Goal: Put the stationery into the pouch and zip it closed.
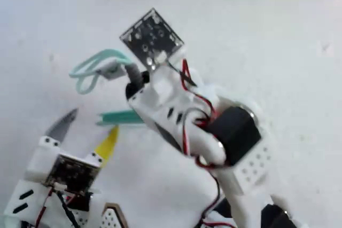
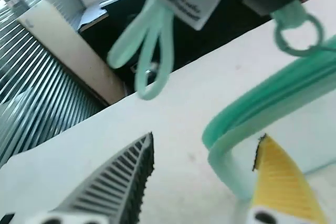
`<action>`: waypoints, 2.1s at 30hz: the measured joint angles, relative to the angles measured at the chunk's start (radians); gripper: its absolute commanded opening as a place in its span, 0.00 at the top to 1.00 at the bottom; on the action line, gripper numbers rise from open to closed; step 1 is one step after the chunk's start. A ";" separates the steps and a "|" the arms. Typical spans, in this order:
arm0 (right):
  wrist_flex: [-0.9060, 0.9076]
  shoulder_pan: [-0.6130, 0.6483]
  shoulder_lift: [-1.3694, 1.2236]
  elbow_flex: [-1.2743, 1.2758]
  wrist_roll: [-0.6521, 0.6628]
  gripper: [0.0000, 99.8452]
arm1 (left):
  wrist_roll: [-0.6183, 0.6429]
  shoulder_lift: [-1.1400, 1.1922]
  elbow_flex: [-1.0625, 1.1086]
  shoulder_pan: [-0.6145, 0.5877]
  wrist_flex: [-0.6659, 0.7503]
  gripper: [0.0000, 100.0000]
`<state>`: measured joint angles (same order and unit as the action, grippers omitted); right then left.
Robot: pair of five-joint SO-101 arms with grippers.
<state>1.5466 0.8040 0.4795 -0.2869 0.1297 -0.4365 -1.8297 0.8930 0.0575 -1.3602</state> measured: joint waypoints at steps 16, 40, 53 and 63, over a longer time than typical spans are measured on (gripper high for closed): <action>-0.005 -0.121 0.120 -0.002 0.000 0.98 | -0.011 0.000 0.192 0.084 0.097 0.69; -0.204 -0.173 0.120 0.213 0.000 0.98 | 0.310 -0.002 0.272 0.368 0.252 0.79; -0.204 -0.132 0.120 0.213 0.000 0.98 | 0.473 0.003 0.420 0.305 0.247 0.85; -0.226 -0.244 0.120 0.213 -0.018 0.98 | 0.471 0.002 0.420 0.305 0.255 0.98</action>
<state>1.3211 0.5600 0.5992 -0.0736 0.1112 0.0345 -1.8282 1.3134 0.3629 -1.1055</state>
